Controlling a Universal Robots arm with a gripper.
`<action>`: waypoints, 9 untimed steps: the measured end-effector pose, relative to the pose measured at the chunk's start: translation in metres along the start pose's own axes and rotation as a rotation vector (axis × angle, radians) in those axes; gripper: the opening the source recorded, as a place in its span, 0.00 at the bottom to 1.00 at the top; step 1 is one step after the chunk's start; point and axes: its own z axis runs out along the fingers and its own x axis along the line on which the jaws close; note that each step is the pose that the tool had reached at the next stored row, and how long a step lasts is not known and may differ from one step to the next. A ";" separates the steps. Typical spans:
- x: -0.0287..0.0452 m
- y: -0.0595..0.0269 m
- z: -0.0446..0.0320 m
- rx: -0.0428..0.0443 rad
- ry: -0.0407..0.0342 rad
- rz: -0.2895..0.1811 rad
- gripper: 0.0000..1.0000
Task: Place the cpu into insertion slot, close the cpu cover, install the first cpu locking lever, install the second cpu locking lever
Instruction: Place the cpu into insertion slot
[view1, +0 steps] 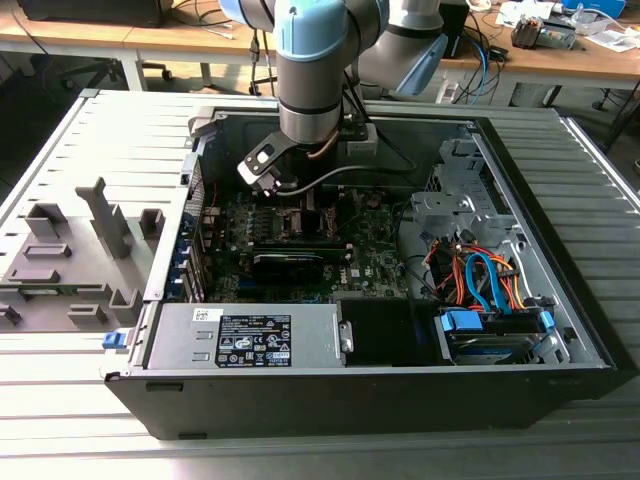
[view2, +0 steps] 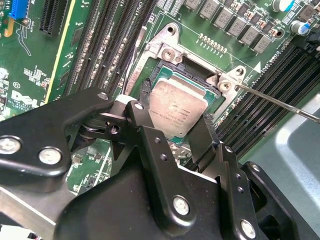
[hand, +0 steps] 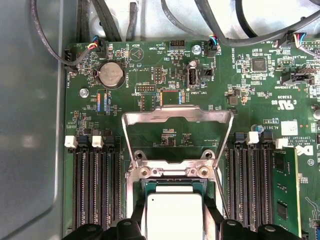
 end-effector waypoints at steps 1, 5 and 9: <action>0.0000 0.0000 0.0000 0.0000 0.0000 0.000 0.54; 0.0001 0.0001 0.0003 -0.0007 0.0007 0.000 0.55; 0.0000 0.0000 0.0000 0.0000 0.0001 0.000 0.62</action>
